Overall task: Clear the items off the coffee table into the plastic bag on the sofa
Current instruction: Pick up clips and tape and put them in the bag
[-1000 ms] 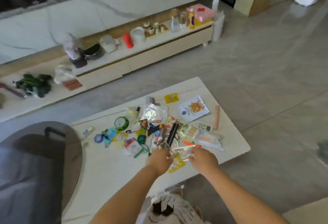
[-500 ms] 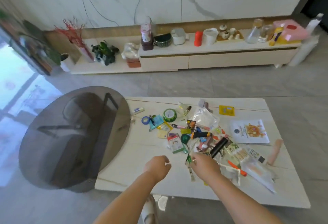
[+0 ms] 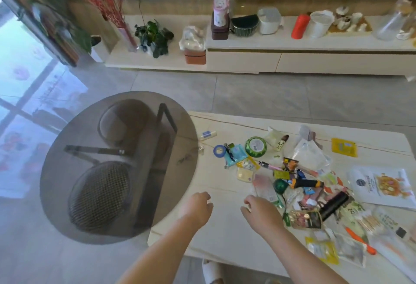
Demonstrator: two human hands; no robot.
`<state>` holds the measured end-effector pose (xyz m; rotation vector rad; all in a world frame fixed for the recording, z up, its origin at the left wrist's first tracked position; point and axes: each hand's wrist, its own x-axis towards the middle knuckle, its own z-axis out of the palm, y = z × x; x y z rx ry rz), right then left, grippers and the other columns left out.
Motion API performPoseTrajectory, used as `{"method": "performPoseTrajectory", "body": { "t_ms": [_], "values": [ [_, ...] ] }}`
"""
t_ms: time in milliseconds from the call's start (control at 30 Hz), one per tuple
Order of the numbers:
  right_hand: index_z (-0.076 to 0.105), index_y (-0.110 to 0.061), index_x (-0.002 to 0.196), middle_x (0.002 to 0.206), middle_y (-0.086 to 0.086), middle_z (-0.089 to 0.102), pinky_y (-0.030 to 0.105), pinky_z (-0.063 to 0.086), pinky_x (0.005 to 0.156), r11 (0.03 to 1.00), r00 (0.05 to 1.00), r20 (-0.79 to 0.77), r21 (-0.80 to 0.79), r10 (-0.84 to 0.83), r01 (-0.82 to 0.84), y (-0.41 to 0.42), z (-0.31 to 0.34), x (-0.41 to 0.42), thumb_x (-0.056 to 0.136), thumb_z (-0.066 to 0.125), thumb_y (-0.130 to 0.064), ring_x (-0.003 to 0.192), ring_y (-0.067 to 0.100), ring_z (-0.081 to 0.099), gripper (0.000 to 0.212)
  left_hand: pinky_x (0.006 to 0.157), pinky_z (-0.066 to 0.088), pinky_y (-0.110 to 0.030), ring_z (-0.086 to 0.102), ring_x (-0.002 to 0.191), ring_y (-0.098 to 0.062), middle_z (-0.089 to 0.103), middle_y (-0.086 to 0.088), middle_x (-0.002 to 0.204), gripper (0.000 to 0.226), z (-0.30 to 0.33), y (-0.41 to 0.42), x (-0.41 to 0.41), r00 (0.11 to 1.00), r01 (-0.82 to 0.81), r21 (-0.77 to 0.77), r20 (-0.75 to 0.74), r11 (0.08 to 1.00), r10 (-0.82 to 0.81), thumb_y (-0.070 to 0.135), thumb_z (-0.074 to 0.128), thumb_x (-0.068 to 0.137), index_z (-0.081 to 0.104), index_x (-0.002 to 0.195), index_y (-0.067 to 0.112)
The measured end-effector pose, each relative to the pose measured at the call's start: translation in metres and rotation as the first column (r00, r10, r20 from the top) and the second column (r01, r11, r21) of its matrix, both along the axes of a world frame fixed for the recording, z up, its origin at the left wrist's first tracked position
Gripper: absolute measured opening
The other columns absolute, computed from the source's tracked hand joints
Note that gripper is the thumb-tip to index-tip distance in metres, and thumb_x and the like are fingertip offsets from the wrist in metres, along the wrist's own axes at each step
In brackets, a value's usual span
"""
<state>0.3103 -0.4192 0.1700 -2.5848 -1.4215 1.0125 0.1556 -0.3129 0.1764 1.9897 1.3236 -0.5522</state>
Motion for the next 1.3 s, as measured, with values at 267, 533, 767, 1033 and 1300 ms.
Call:
{"method": "performPoseTrajectory", "body": {
  "t_ms": [267, 533, 767, 1033, 1300],
  "values": [
    [0.055, -0.022, 0.12, 0.118, -0.002, 0.06, 0.029, 0.044, 0.082, 0.999, 0.999, 0.007, -0.018, 0.039, -0.039, 0.078, -0.079, 0.004, 0.095, 0.04, -0.036, 0.109, 0.02, 0.055, 0.032, 0.092, 0.049, -0.033, 0.052, 0.119, -0.021, 0.049, -0.001, 0.133, 0.04, -0.085, 0.063, 0.005, 0.994, -0.107, 0.043, 0.042, 0.993, 0.105, 0.03, 0.042, 0.097, 0.045, 0.136, 0.022],
    [0.058, -0.018, 0.114, 0.114, 0.001, 0.061, 0.028, 0.041, 0.072, 0.996, 0.997, -0.042, 0.064, 0.069, -0.066, 0.158, -0.184, 0.016, 0.096, 0.042, -0.031, 0.103, 0.02, 0.056, 0.027, 0.1, 0.042, -0.034, 0.033, 0.134, -0.02, 0.039, 0.005, 0.146, 0.045, -0.194, 0.125, 0.013, 0.99, -0.127, 0.153, 0.076, 0.98, 0.117, 0.033, 0.038, 0.099, 0.036, 0.143, 0.023],
    [0.052, -0.019, 0.126, 0.121, 0.0, 0.059, 0.032, 0.047, 0.084, 0.992, 0.992, -0.127, 0.125, 0.008, 0.008, 0.224, -0.236, 0.016, 0.097, 0.041, -0.034, 0.107, 0.019, 0.055, 0.034, 0.118, 0.013, -0.044, -0.002, 0.147, -0.028, 0.003, 0.001, 0.16, 0.054, -0.255, 0.161, 0.012, 0.996, -0.052, 0.261, -0.062, 0.964, 0.071, 0.044, 0.031, 0.1, 0.017, 0.149, 0.029],
    [0.031, -0.023, 0.142, 0.132, 0.007, 0.051, 0.035, 0.042, 0.086, 0.986, 0.992, -0.123, 0.166, 0.003, 0.018, 0.299, -0.271, 0.004, 0.097, 0.043, -0.034, 0.118, 0.026, 0.05, 0.048, 0.119, 0.004, -0.046, -0.01, 0.147, -0.026, -0.01, 0.007, 0.16, 0.063, -0.295, 0.168, 0.004, 0.99, -0.074, 0.285, -0.096, 0.956, 0.105, 0.05, 0.031, 0.098, -0.001, 0.15, 0.037],
    [0.058, -0.018, 0.125, 0.114, 0.004, 0.067, 0.031, 0.05, 0.084, 0.946, 0.975, -0.184, 0.275, -0.126, 0.174, 0.299, -0.296, 0.002, 0.096, 0.047, -0.016, 0.104, 0.02, 0.061, 0.031, 0.117, 0.01, -0.044, -0.009, 0.147, -0.024, -0.011, 0.01, 0.159, 0.06, -0.299, 0.175, -0.004, 0.99, -0.034, 0.279, -0.121, 0.96, 0.07, 0.049, 0.031, 0.098, -0.002, 0.149, 0.042]
  ]
}}
